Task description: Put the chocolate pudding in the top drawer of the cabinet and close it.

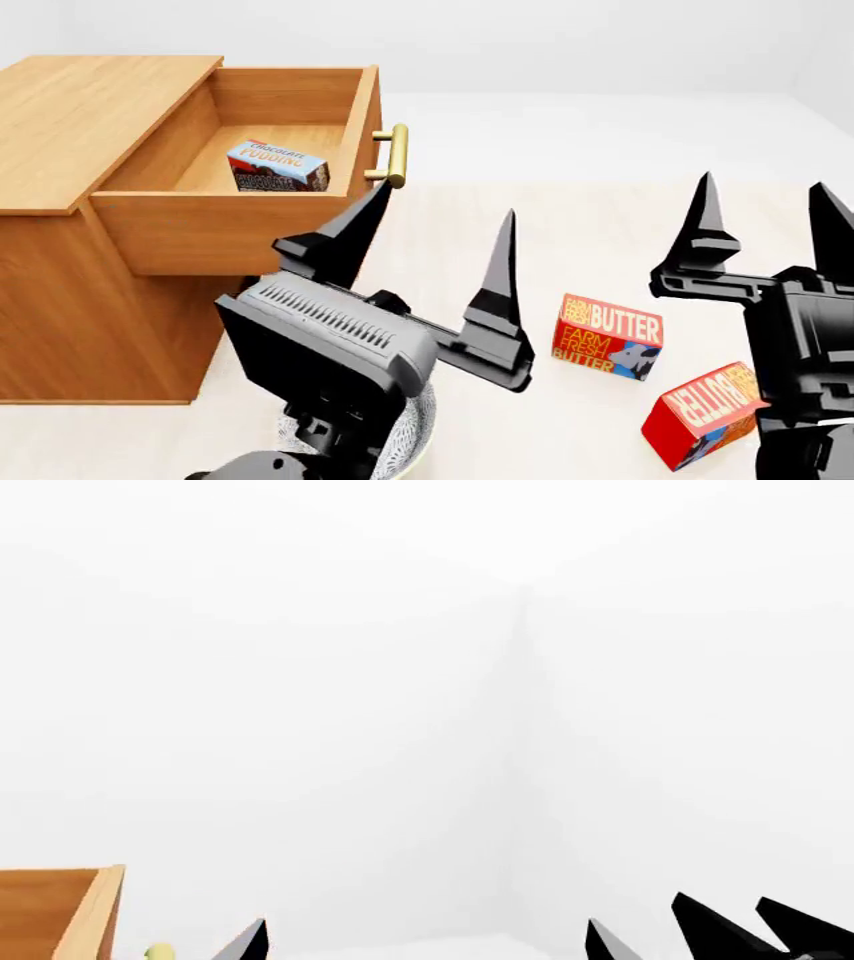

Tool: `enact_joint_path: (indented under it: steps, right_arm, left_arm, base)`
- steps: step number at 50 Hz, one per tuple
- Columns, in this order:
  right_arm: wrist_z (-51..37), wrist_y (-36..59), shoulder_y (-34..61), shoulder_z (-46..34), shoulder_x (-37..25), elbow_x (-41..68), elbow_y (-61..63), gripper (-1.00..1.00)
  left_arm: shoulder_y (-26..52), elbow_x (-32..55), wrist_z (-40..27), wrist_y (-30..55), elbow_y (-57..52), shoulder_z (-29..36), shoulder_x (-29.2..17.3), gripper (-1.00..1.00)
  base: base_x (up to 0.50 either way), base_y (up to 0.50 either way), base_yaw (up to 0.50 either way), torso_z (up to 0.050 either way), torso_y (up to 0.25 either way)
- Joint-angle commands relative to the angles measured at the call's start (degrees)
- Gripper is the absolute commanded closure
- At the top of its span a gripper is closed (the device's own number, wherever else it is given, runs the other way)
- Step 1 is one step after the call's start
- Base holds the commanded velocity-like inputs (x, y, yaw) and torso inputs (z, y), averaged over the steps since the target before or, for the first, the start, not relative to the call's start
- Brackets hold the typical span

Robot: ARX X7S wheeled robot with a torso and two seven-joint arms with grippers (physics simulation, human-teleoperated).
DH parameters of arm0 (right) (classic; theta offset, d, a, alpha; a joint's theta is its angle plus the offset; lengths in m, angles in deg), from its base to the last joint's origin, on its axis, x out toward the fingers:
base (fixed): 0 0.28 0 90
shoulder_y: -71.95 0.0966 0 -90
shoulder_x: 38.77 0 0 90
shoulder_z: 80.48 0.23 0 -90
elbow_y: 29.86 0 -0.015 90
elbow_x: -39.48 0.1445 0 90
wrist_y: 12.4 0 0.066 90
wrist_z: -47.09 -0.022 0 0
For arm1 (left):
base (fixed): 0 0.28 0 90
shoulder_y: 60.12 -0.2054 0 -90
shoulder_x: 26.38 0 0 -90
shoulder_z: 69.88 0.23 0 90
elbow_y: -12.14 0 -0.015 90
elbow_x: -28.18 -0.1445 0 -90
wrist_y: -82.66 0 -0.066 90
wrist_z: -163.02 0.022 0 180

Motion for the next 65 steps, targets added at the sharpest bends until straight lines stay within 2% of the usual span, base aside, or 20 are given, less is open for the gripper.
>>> enact_joint_path:
  steps: [1,22,47,65]
  right_arm:
    - [0.11,0.13,-0.20,0.23,0.12,0.03,-0.19,-1.00]
    - [0.34,0.09,-0.78,0.54,-0.08,0.00,-0.18,-1.00]
    - [0.63,-0.07,-1.32,1.08,0.21,0.13,-0.55,-1.00]
    - [0.75,-0.09,-1.63,1.52,0.34,0.20,-0.77,-1.00]
  left_arm:
    - [0.17,-1.51,-0.18,-1.36,5.45,0.25,2.89,-1.00]
    - [0.77,-2.78,-0.30,-2.32,14.47,0.60,6.30,-1.00]
    - [4.27,-3.99,-2.66,0.37,24.27,0.98,10.45,-1.00]
    - [5.64,-6.80,-7.20,1.36,28.80,0.56,12.20,-1.00]
  base:
    - [0.00,0.00,0.00,0.000,0.000]
    - [0.00,0.00,0.00,0.000,0.000]
    - [0.00,0.00,0.00,0.000,0.000]
    - [0.00,0.00,0.00,0.000,0.000]
